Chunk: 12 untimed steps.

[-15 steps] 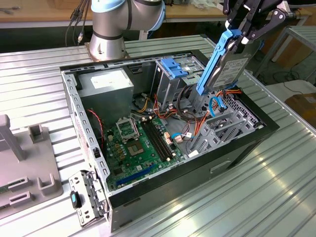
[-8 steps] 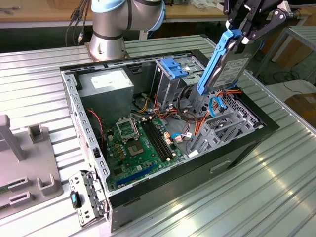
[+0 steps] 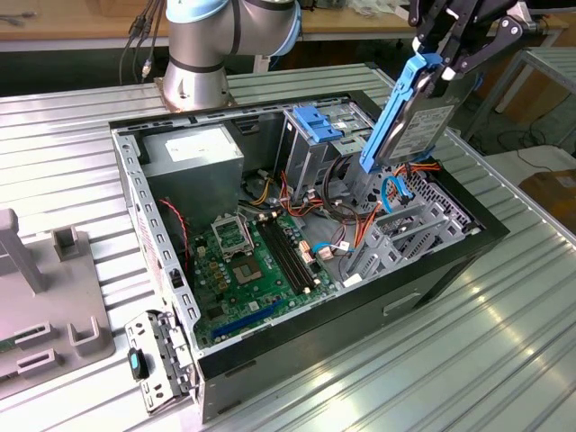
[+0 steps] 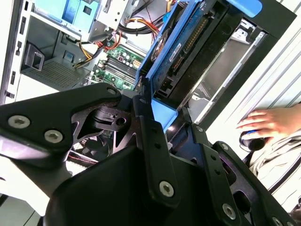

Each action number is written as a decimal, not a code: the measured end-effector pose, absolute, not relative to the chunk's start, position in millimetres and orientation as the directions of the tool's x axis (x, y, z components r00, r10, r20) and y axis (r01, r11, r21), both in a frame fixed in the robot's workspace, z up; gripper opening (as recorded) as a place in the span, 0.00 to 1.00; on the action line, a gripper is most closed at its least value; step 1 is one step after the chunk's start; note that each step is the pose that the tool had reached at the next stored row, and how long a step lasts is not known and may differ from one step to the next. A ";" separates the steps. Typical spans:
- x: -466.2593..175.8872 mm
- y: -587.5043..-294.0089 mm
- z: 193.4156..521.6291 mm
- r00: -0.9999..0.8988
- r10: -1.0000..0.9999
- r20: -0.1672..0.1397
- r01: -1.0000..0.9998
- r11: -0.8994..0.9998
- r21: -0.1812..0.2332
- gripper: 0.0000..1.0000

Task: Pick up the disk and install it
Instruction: 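Pick up the disk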

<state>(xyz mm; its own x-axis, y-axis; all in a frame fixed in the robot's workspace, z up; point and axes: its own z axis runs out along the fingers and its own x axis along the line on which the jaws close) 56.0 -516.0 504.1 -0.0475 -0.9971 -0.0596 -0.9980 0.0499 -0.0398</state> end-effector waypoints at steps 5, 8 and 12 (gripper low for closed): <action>56.7 -516.6 504.2 -0.048 -0.997 -0.060 -0.998 0.050 -0.040 0.37; 56.7 -517.6 504.1 -0.047 -0.997 -0.060 -0.998 0.050 -0.040 0.37; 57.4 -517.6 504.1 -0.047 -0.997 -0.060 -0.998 0.050 -0.040 0.37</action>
<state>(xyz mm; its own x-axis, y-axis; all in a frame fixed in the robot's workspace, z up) 57.4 -517.6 504.1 -0.0474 -0.9971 -0.0596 -0.9980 0.0498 -0.0398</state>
